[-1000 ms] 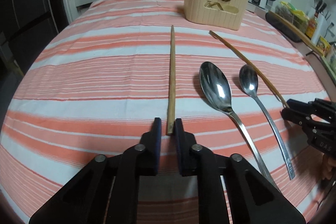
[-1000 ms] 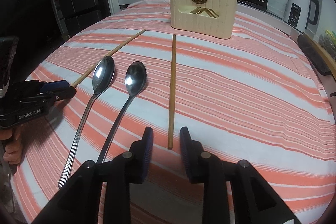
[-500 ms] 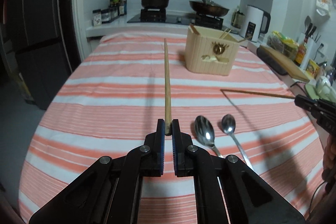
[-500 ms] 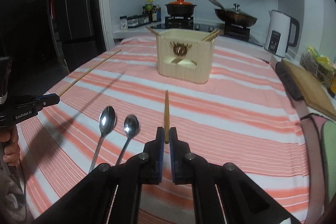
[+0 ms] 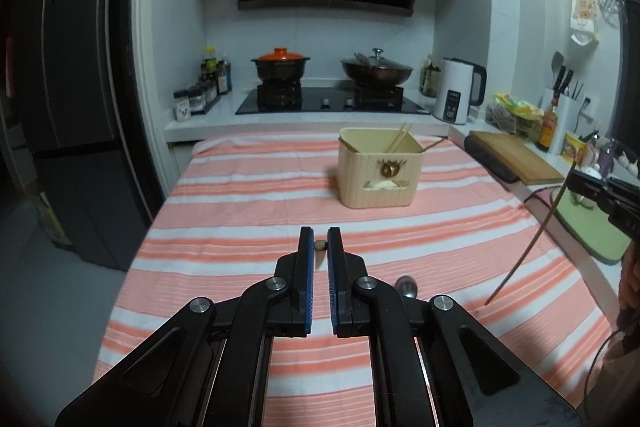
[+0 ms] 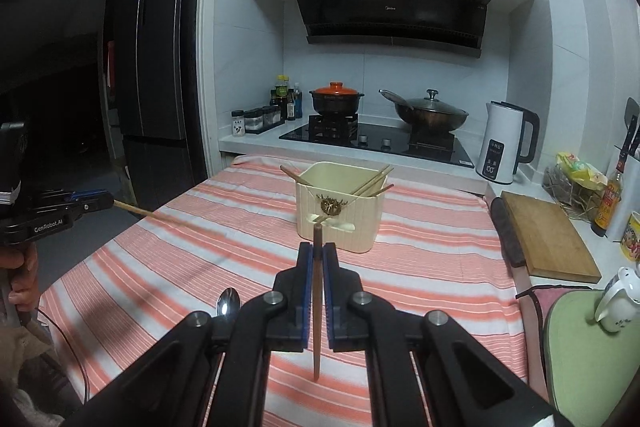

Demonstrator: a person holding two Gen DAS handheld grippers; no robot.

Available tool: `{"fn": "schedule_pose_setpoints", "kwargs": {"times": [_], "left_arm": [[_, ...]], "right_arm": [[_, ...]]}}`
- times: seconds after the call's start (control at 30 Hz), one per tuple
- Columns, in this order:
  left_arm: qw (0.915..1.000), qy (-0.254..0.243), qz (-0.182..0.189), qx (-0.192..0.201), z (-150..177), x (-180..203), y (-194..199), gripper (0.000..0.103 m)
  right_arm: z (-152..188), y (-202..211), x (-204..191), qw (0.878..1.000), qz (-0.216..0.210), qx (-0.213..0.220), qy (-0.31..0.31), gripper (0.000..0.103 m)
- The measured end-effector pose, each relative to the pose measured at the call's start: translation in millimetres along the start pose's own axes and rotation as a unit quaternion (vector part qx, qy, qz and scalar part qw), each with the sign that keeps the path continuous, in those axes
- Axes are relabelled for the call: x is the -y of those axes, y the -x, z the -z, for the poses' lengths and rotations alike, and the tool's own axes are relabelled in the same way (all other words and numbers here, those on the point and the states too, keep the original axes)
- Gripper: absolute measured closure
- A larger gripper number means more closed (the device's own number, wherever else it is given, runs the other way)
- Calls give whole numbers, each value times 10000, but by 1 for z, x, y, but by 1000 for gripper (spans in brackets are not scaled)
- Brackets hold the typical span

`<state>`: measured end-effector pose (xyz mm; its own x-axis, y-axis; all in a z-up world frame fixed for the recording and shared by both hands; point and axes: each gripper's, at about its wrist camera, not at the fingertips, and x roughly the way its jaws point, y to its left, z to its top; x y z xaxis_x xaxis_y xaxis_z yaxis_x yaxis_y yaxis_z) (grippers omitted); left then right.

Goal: Organize utensils
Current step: 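Lift and carry both chopsticks over the beige container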

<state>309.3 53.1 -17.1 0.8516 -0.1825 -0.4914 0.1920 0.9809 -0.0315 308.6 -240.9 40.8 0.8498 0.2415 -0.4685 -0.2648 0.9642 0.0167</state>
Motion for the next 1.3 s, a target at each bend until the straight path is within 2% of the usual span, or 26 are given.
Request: {"fn": "schedule_pose_setpoints", "kwargs": {"times": [0.3,0.6,0.77,0.9,1.03,1.13,1.3], "left_arm": [[9999,110,109,36,-10,0,8,99],[9985,310,455,-40,-34,6,13,99],[9970,362,684,4,-62,8,9,99],[9954,402,839,208,-95,13,2,99],[9938,423,933,426,-136,23,-17,99],[9938,373,811,664,-163,33,-36,99],[9928,485,835,711,-183,42,-90,99]], "right_arm": [[-11,18,2,9997,-99,208,-94,98],[-23,19,12,9990,-104,321,-287,98],[-38,8,19,9990,-105,328,-294,98],[-61,-7,25,9985,-98,450,-303,98],[-92,-27,29,9969,23,745,-237,98],[-117,-45,33,9940,150,1062,-214,98],[-149,-81,43,9861,289,1603,-323,98]]}}
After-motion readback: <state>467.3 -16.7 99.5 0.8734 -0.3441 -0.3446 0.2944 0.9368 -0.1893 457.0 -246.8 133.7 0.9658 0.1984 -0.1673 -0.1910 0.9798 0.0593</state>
